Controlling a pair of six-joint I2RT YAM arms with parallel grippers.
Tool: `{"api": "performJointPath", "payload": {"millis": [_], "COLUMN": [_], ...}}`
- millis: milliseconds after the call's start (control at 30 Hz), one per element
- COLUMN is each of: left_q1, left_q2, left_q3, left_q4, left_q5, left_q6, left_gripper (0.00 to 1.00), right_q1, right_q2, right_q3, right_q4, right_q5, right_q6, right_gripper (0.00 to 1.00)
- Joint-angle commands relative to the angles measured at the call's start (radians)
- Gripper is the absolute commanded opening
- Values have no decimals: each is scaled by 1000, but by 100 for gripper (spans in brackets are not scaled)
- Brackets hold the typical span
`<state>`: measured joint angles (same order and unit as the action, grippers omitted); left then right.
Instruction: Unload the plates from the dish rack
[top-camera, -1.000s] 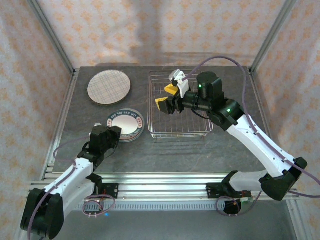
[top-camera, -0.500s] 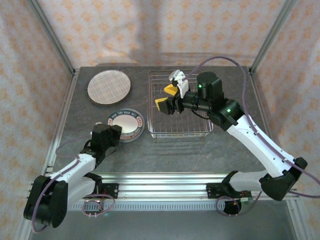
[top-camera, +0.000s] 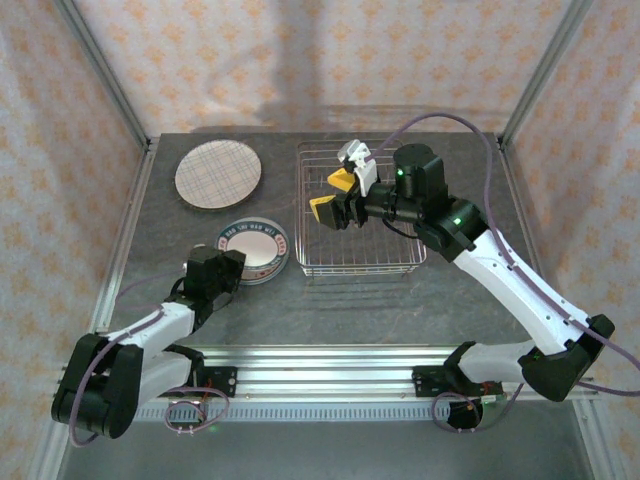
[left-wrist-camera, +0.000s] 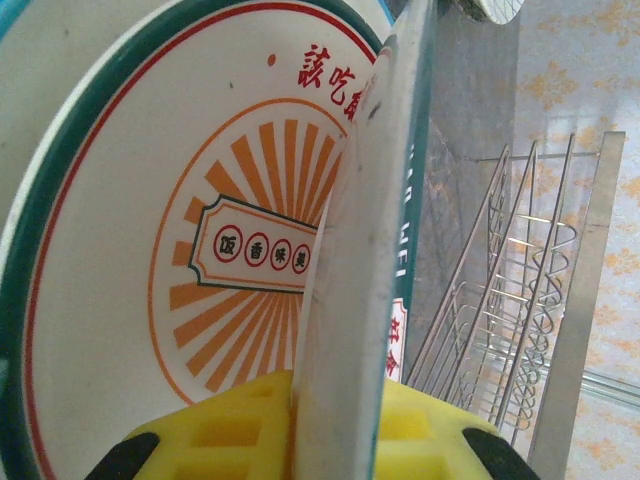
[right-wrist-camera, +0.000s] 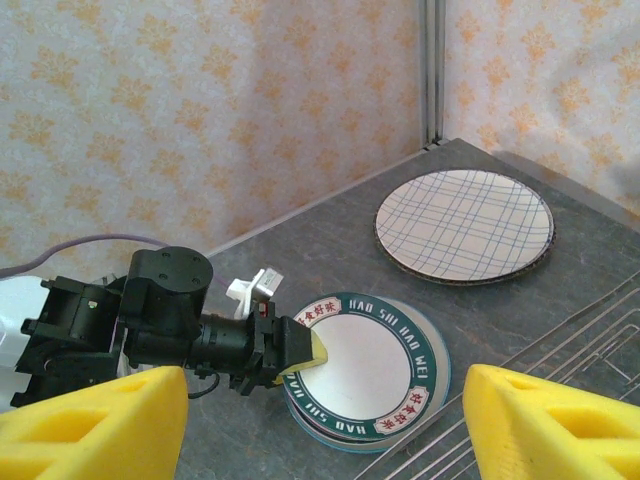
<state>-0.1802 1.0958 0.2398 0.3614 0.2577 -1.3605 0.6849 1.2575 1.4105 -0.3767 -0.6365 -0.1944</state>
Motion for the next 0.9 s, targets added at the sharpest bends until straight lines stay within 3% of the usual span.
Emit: {"api": "performJointPath", "payload": {"millis": [0, 433, 867], "left_q1": [13, 17, 17], "left_q2": [9, 36, 24], "left_q3": [-2, -4, 16], "left_q4": [81, 81, 11], "left_q5": [11, 21, 31], "left_q6": [22, 28, 40], "left_gripper": [15, 16, 37], "right_q1": [7, 7, 7], "right_q2": [-7, -6, 3], "right_q3": [-10, -6, -2], "right_q4": [26, 26, 33], "right_q5": [-15, -15, -11], "right_q6": [12, 13, 18], "right_gripper": [73, 73, 73]}}
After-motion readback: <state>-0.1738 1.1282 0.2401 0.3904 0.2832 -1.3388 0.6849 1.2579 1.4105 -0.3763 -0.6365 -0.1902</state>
